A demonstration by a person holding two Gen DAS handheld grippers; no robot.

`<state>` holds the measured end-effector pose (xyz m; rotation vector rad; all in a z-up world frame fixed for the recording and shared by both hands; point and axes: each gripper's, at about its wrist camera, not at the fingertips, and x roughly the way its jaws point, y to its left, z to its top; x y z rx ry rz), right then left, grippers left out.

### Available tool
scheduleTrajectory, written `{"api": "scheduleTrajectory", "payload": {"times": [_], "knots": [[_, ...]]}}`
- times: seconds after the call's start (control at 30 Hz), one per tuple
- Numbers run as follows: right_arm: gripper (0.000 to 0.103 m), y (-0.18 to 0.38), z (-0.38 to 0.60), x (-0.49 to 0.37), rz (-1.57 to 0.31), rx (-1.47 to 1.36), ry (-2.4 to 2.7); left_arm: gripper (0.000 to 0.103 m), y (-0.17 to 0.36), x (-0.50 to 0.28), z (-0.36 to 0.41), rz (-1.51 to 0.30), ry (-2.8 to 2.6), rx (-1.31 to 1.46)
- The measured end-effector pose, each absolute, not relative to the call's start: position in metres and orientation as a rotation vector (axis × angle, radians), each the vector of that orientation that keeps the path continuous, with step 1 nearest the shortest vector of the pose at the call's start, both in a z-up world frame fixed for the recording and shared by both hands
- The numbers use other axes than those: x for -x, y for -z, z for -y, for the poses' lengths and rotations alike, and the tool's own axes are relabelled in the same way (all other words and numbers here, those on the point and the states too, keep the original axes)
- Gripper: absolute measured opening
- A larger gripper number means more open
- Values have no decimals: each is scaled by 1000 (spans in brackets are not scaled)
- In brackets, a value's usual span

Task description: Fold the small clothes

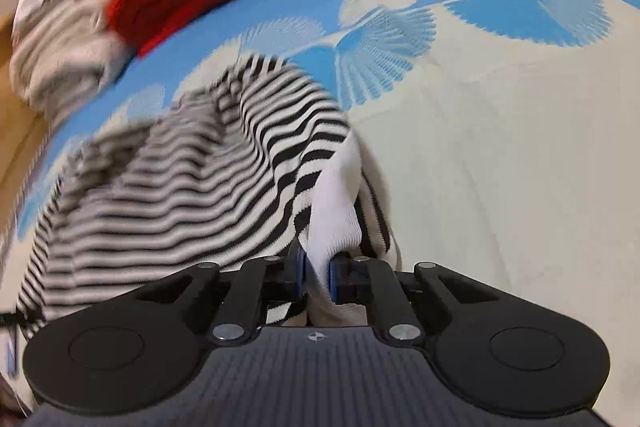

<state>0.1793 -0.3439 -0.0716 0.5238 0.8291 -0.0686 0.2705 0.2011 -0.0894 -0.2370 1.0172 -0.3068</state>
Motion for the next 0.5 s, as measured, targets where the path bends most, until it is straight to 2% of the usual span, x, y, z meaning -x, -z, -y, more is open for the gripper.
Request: {"api": "scheduleTrajectory", "payload": {"times": [0.1,0.2,0.27,0.37,0.4,0.43,0.47,0.5], "knots": [[10,34,357,-142,-737,-514,81,7,69,-252,-206,-969,292,207],[9,30,365,-101,-738,-504,73,7,66,-220,-208,-987,289,142],[9,46,365,-81,-782,-464,104,7,73,-201,-205,-1011,306,129],[10,97,375,-77,-948,-537,137,9,92,-193,-197,-1083,288,87],[13,102,376,-79,-966,-548,117,15,94,-194,-198,-1083,271,78],[16,100,376,-79,-956,-515,99,29,96,-197,-199,-1084,254,74],[32,96,376,-79,-945,-473,113,38,93,-197,-201,-1071,224,69],[55,90,379,-75,-920,-448,171,46,86,-194,-202,-1036,201,62]]}}
